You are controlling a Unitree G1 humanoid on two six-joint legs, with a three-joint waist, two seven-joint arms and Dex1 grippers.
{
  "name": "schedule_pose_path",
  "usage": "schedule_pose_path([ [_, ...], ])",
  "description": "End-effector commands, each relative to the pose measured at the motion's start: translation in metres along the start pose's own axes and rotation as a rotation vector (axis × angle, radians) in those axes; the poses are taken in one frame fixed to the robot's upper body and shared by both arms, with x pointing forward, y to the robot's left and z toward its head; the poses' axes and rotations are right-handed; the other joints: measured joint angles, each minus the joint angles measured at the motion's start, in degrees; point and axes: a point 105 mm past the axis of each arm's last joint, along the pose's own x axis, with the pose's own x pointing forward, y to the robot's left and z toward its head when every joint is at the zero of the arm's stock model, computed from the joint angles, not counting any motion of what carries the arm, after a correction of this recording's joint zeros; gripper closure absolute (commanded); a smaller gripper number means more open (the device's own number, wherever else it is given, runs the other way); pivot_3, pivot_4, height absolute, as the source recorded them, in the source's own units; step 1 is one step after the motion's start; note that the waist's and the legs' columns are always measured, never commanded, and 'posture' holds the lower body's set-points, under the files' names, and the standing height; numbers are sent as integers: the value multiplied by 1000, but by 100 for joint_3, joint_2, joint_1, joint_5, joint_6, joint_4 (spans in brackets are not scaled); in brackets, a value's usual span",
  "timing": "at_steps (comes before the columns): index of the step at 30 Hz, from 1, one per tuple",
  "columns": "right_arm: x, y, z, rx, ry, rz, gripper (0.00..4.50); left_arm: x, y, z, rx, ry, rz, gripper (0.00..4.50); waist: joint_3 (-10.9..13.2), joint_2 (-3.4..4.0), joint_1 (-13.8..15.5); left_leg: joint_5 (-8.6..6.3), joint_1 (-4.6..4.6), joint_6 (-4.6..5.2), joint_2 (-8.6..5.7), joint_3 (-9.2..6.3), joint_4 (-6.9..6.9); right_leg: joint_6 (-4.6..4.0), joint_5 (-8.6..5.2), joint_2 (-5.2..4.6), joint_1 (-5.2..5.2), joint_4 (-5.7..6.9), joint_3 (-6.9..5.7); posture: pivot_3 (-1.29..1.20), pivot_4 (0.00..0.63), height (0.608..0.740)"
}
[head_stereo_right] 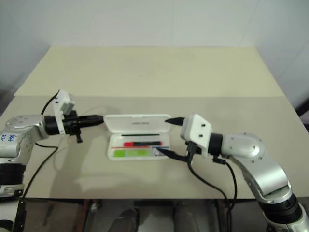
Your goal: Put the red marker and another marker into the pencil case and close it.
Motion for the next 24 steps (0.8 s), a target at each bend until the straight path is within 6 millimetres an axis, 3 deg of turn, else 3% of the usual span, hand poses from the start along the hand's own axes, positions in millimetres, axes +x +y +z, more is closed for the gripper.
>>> schedule_pose_path([
  [1, 1, 2, 10, -33, -33, -10, 0, 0, -13, 6, 114, 37, -99, 4453, 0, 0, 12, 0, 0, 0, 0, 0, 1, 0, 0, 0, 1, 0, -1, 0, 150, 740],
  [7, 3, 3, 11, -29, -40, -19, 0, 16, -19, 7, 223, 41, -169, 4453, 0, 0, -2, 0, 0, 0, -1, 0, 0, 0, 0, -1, 1, -3, 0, 0, 150, 740],
  [16, 4, 3, 11, -25, -42, -41, 0, 18, -60, -23, 286, 197, -439, 4453, 0, 0, -22, -1, 0, 1, 2, 1, -10, -3, -2, 0, -1, -7, 0, 0, 150, 740],
  [24, 4, 4, 12, -24, -40, -60, 0, 26, -55, -47, 243, 284, -402, 4453, 0, 1, -12, -1, 1, 2, 1, 1, -5, -3, -2, 1, 0, -2, 0, 0, 150, 740],
])
